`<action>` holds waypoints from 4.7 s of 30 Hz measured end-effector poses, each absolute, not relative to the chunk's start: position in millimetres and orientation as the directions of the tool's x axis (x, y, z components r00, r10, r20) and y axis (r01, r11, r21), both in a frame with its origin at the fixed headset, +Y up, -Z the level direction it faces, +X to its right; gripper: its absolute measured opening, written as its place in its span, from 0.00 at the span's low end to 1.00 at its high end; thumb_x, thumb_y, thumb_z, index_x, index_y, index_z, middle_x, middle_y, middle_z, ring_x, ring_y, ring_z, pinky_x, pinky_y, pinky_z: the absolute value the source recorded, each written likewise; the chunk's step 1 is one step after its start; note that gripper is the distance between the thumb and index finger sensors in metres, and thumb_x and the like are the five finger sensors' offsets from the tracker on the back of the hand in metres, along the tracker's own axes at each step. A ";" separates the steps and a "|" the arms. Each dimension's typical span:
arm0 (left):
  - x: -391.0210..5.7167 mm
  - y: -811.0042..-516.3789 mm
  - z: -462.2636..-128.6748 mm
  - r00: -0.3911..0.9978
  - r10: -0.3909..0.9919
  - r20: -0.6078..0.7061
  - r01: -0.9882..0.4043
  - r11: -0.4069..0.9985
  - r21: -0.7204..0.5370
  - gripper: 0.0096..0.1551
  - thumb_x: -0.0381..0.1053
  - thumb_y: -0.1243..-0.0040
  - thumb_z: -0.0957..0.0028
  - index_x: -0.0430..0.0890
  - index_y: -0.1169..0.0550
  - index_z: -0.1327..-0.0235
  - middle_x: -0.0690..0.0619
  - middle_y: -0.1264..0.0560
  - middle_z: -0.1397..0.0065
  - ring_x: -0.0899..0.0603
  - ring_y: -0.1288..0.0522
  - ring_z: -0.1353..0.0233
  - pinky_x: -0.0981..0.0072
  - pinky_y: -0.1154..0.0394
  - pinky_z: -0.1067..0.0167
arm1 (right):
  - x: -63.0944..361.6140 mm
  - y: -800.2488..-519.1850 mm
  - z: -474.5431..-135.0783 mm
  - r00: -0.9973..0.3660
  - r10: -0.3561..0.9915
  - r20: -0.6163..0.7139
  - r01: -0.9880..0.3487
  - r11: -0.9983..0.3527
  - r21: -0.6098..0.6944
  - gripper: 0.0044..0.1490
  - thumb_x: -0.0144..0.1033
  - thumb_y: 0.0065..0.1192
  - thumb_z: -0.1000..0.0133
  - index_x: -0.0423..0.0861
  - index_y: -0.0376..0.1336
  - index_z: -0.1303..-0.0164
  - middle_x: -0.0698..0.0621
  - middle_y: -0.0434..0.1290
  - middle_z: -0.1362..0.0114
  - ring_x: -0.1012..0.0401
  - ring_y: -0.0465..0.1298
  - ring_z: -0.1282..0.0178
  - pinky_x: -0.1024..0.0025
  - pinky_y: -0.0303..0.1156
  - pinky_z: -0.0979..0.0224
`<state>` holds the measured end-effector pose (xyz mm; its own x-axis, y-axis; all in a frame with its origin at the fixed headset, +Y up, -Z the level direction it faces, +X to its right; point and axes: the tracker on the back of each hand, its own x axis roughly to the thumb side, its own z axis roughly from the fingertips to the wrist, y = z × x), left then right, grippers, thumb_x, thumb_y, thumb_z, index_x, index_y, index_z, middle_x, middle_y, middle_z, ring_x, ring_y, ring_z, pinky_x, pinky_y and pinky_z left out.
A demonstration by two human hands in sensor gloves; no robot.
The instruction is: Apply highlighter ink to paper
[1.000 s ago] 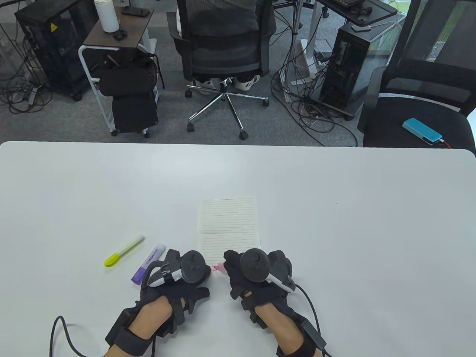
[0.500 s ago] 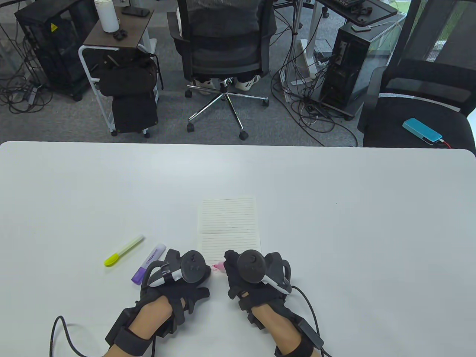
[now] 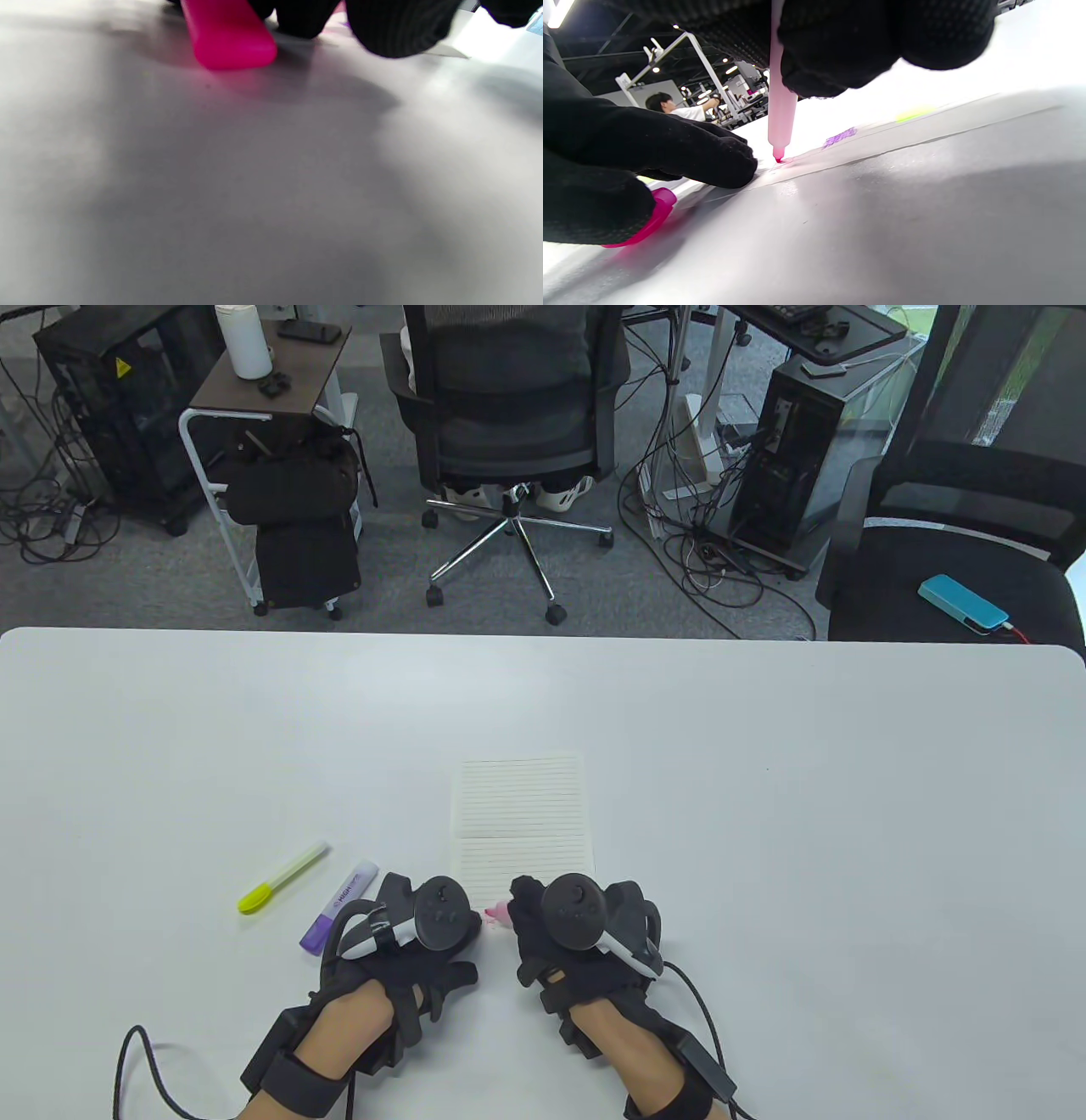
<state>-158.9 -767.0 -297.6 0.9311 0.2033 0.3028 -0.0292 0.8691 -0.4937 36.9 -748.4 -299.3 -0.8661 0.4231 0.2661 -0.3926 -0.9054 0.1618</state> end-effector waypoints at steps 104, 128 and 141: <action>-159.3 -768.2 -299.3 0.932 0.205 0.300 -0.026 0.861 -0.508 0.42 0.64 0.42 0.55 0.56 0.38 0.26 0.55 0.48 0.17 0.34 0.49 0.19 0.32 0.50 0.27 | 41.8 -748.0 -299.8 -0.872 0.429 0.236 -0.398 -0.902 0.167 0.23 0.42 0.59 0.30 0.44 0.65 0.28 0.43 0.78 0.46 0.59 0.79 0.62 0.55 0.77 0.50; -159.4 -768.5 -299.5 0.932 0.205 0.299 -0.025 0.860 -0.510 0.42 0.64 0.41 0.55 0.56 0.38 0.26 0.55 0.48 0.17 0.34 0.49 0.19 0.32 0.50 0.27 | 40.8 -746.4 -299.3 -0.876 0.419 0.240 -0.389 -0.907 0.165 0.23 0.42 0.60 0.31 0.44 0.66 0.29 0.43 0.78 0.46 0.59 0.79 0.63 0.55 0.77 0.50; -159.5 -768.4 -299.5 0.932 0.205 0.299 -0.025 0.859 -0.511 0.42 0.63 0.41 0.55 0.56 0.38 0.26 0.55 0.48 0.17 0.34 0.49 0.19 0.32 0.50 0.27 | 40.9 -749.3 -299.9 -0.883 0.401 0.242 -0.378 -0.916 0.136 0.23 0.43 0.58 0.30 0.46 0.65 0.27 0.43 0.77 0.44 0.58 0.79 0.61 0.55 0.77 0.49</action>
<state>-159.5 -768.4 -299.5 0.9319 0.2050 0.2991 -0.0251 0.8593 -0.5108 40.9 -749.3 -299.9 -0.8835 0.4009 0.2424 -0.3782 -0.9157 0.1359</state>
